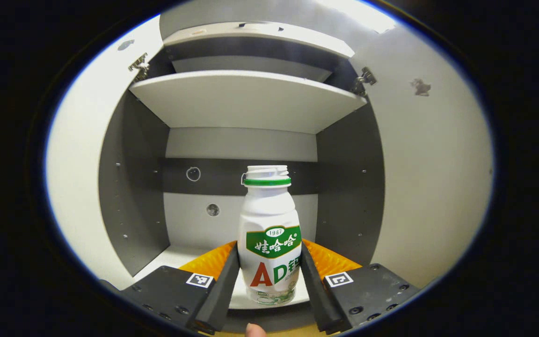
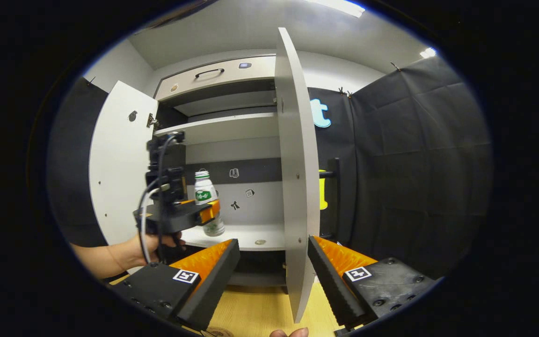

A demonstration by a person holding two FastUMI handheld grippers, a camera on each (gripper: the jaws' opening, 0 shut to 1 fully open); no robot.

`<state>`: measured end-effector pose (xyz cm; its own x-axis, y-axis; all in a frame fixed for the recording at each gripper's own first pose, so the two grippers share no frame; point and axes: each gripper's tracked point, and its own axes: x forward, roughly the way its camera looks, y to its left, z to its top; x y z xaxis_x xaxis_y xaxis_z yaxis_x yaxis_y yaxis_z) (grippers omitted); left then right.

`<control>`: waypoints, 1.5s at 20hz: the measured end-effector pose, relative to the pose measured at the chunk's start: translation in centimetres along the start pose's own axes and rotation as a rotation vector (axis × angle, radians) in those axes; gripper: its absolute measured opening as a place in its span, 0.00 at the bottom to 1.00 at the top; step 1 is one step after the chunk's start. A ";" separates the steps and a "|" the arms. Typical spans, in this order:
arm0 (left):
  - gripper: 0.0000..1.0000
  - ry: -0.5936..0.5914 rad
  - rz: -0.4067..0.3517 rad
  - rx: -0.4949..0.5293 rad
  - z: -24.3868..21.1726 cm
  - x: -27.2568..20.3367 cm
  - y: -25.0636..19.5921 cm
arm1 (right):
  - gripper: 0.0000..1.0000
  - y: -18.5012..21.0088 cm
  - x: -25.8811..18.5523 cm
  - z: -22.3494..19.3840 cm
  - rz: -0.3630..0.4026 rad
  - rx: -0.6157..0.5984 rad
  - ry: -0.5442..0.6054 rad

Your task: Grasp the bottle in the cabinet with the left hand and place it on the coaster, then close the right door with the right hand and the left door with the left hand.

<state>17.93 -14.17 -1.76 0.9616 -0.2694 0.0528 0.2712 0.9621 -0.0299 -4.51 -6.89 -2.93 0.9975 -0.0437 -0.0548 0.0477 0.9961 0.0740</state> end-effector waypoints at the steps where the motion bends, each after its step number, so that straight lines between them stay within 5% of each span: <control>1: 0.71 -0.007 0.007 0.009 0.1 -1.7 0.1 | 0.97 -0.4 -0.2 0.3 -0.014 -0.012 -0.013; 7: 0.72 0.031 0.045 -0.076 -3.3 -10.7 0.5 | 0.97 -1.3 -1.3 1.4 -0.033 -0.044 -0.060; 13: 0.72 0.057 0.072 -0.055 -10.6 -17.7 -0.4 | 0.97 -1.3 -1.1 1.7 -0.027 -0.018 -0.061; 23: 0.72 0.138 -0.112 -0.035 -24.1 -25.7 -5.4 | 0.97 -0.6 -0.9 3.6 0.005 -0.044 -0.094; 30: 0.73 0.227 -0.158 -0.036 -31.4 -28.7 -6.7 | 0.98 -3.0 -0.6 2.9 -0.065 -0.033 -0.058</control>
<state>-10.11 -14.28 -34.43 0.8910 -0.4228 -0.1656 0.4161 0.9062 -0.0747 -5.15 -10.08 -0.25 0.9937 -0.1117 -0.0001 0.1116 0.9930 0.0389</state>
